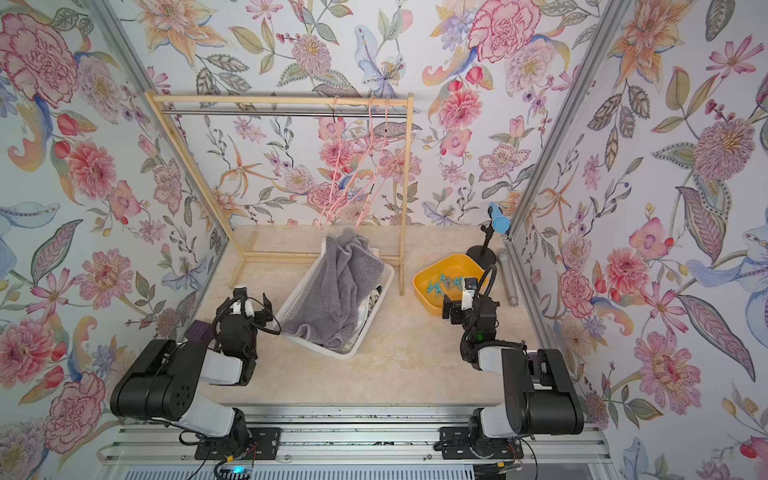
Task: Remove the clothespins securing towels to the hanger
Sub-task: Reset both arms
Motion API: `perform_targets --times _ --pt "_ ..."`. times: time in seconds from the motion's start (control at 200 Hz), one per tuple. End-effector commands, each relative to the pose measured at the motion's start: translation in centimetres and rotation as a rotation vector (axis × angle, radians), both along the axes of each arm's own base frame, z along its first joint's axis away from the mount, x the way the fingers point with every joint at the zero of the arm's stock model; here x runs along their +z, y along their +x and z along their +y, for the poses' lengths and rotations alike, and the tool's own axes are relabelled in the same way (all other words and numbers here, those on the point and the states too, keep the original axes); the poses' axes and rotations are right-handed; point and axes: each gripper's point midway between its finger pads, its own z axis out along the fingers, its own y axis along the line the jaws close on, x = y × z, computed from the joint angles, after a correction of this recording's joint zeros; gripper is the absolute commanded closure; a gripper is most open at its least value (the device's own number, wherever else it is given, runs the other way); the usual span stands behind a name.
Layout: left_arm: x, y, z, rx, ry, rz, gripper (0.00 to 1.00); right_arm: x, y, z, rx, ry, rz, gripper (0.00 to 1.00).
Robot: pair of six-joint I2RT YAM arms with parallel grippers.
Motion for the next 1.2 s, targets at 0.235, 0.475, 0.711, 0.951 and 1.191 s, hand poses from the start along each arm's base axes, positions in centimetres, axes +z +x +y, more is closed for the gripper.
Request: perform_targets --times 0.235,0.475,0.711,0.951,1.191 --pt "2.7 -0.8 0.0 0.052 0.061 -0.121 0.0 2.7 -1.0 -0.5 -0.024 -0.006 -0.162 0.0" --pt "2.7 -0.7 -0.1 0.044 0.058 -0.118 0.0 2.5 -1.4 -0.4 -0.039 -0.025 -0.188 0.0" --pt "3.0 -1.9 1.2 0.1 0.023 -0.156 0.0 2.2 -1.6 -0.3 -0.046 -0.042 -0.203 0.0" --pt "2.9 -1.6 1.4 0.089 0.006 -0.151 0.0 1.8 -1.6 -0.2 -0.061 -0.064 -0.204 0.0" --pt "2.5 -0.8 1.3 0.067 0.009 -0.124 0.0 1.4 -1.3 -0.4 -0.06 -0.051 -0.198 0.0"
